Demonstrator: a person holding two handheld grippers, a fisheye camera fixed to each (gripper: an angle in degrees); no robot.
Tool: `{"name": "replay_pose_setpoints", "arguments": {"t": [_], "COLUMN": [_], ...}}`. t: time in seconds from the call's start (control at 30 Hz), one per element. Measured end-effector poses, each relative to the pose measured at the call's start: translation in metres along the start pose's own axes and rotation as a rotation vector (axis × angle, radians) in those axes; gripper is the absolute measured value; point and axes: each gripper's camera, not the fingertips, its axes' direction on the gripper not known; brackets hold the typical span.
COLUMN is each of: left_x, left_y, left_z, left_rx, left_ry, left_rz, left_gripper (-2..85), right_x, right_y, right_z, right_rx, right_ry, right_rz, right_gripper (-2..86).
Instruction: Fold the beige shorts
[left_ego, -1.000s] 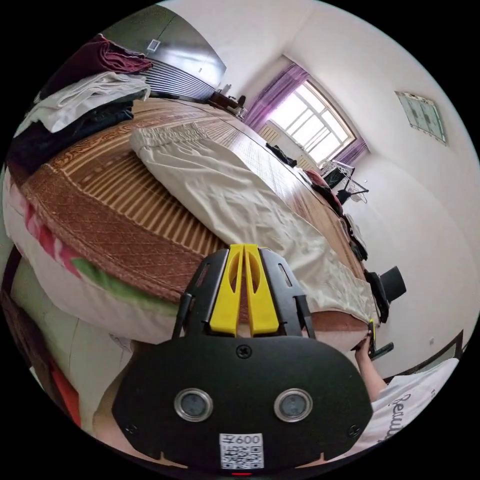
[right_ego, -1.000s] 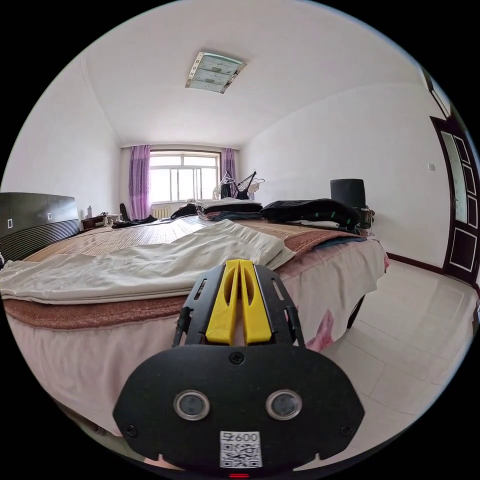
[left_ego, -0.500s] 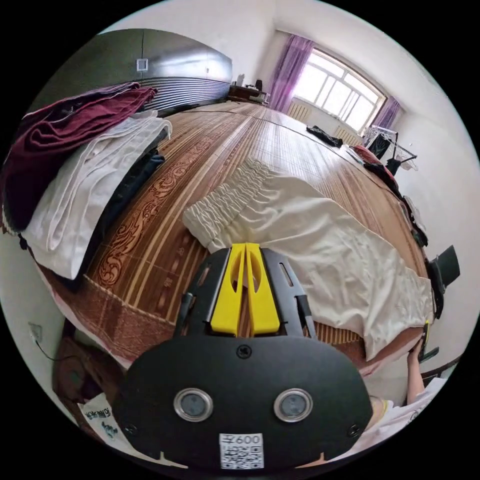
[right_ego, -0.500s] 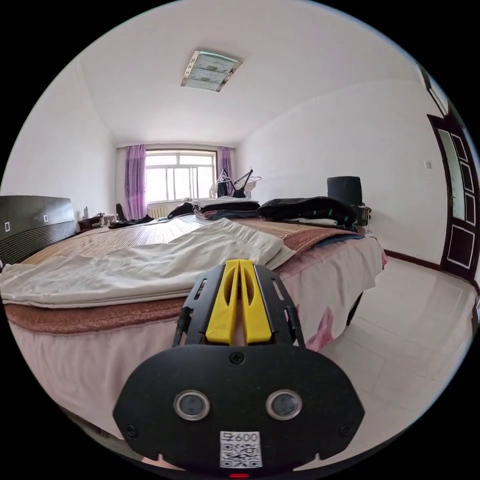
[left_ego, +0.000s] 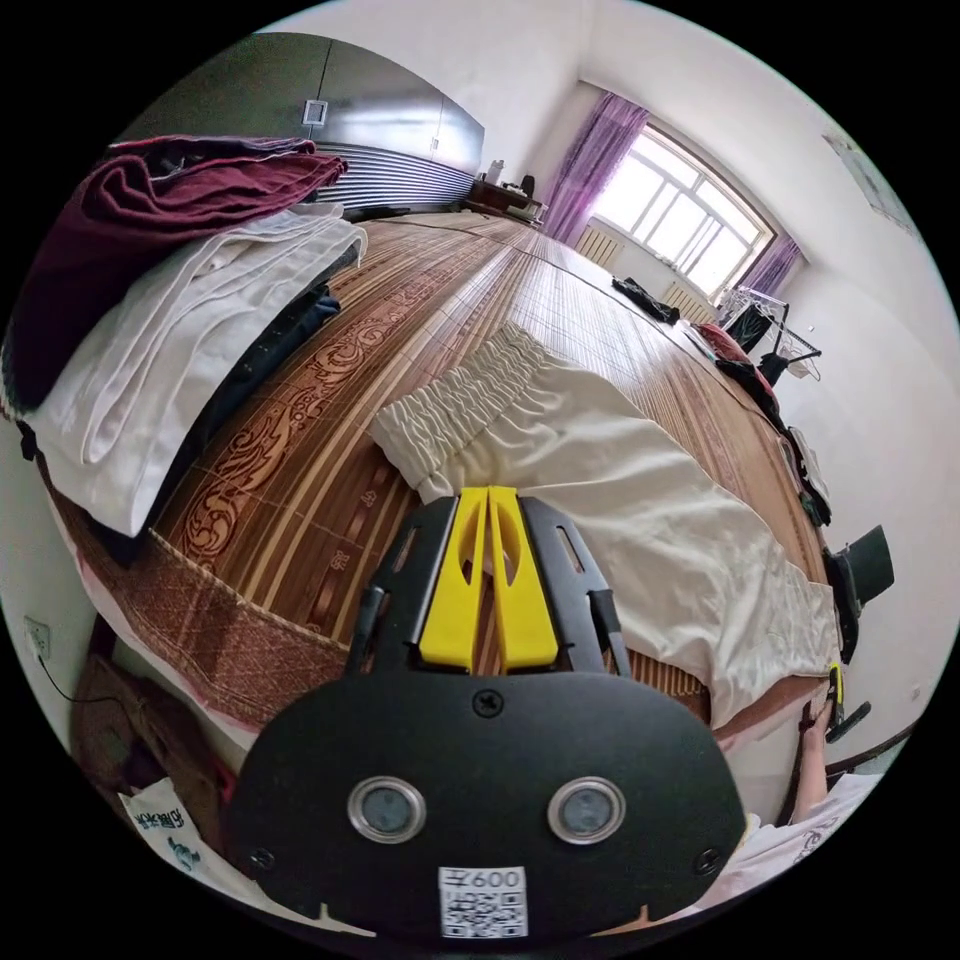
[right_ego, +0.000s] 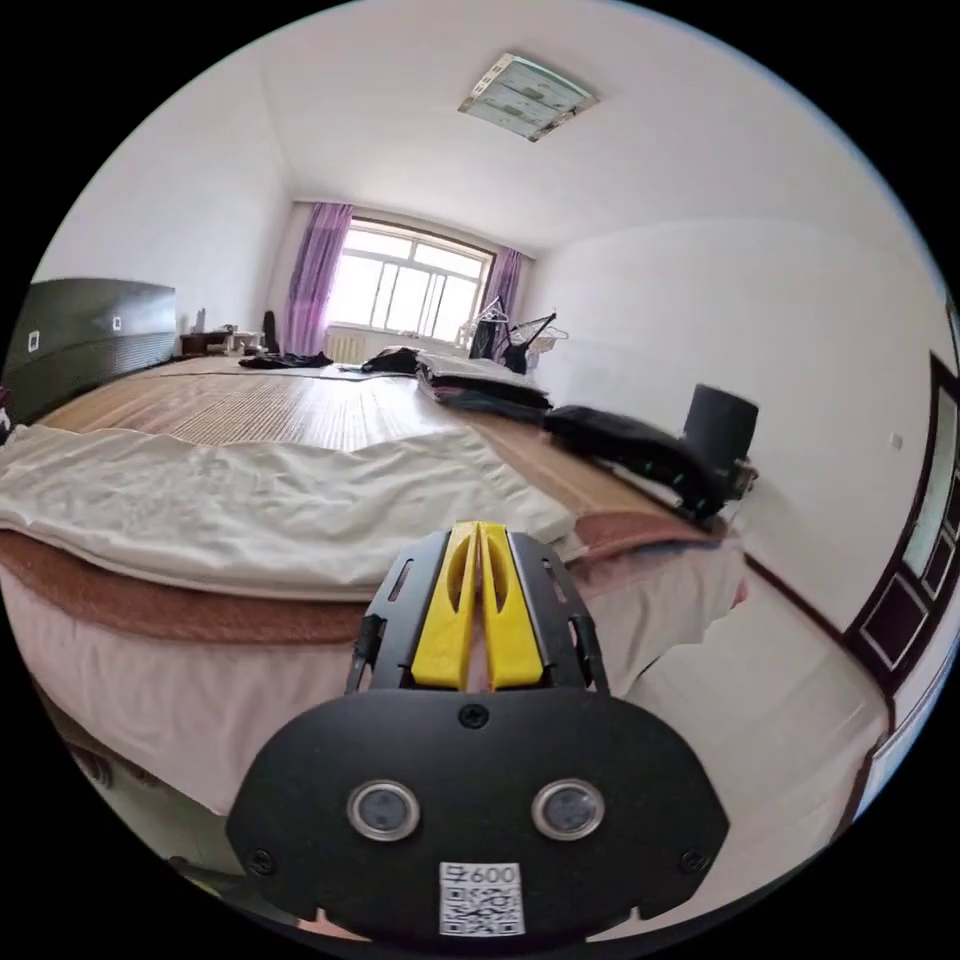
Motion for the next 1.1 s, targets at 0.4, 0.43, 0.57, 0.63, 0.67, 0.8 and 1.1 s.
{"name": "replay_pose_setpoints", "arguments": {"t": [0.4,0.43,0.57,0.63,0.67,0.8,1.1], "left_x": [0.063,0.067,0.071,0.070,0.070,0.070,0.072], "left_y": [-0.015,-0.016,-0.017,-0.018,-0.018,-0.019,-0.015], "left_z": [-0.017,-0.019,-0.024,-0.025,-0.026,-0.029,-0.032], "left_rx": [0.000,0.001,0.010,0.009,0.010,0.011,0.013], "left_ry": [-0.124,-0.130,-0.105,-0.085,-0.075,-0.055,-0.051], "left_rz": [0.064,0.069,0.062,0.051,0.046,0.038,0.030], "left_gripper": [0.2,0.2,0.2,0.2,0.3,0.3,0.5], "right_x": [-0.396,-0.438,-0.549,-0.580,-0.601,-0.634,-0.616], "right_y": [-0.053,-0.047,-0.013,0.006,0.020,0.072,0.124], "right_z": [-0.051,-0.057,-0.076,-0.076,-0.072,-0.056,-0.005], "right_rx": [-0.203,-0.218,-0.238,-0.224,-0.264,-0.418,-0.486], "right_ry": [-1.480,-1.502,-1.484,-1.440,-1.427,-1.384,-1.415], "right_rz": [-0.458,-0.527,-0.786,-0.841,-0.901,-1.073,-1.071], "right_gripper": [-0.8,-0.8,-0.8,-0.8,-0.8,-0.8,-0.8]}}
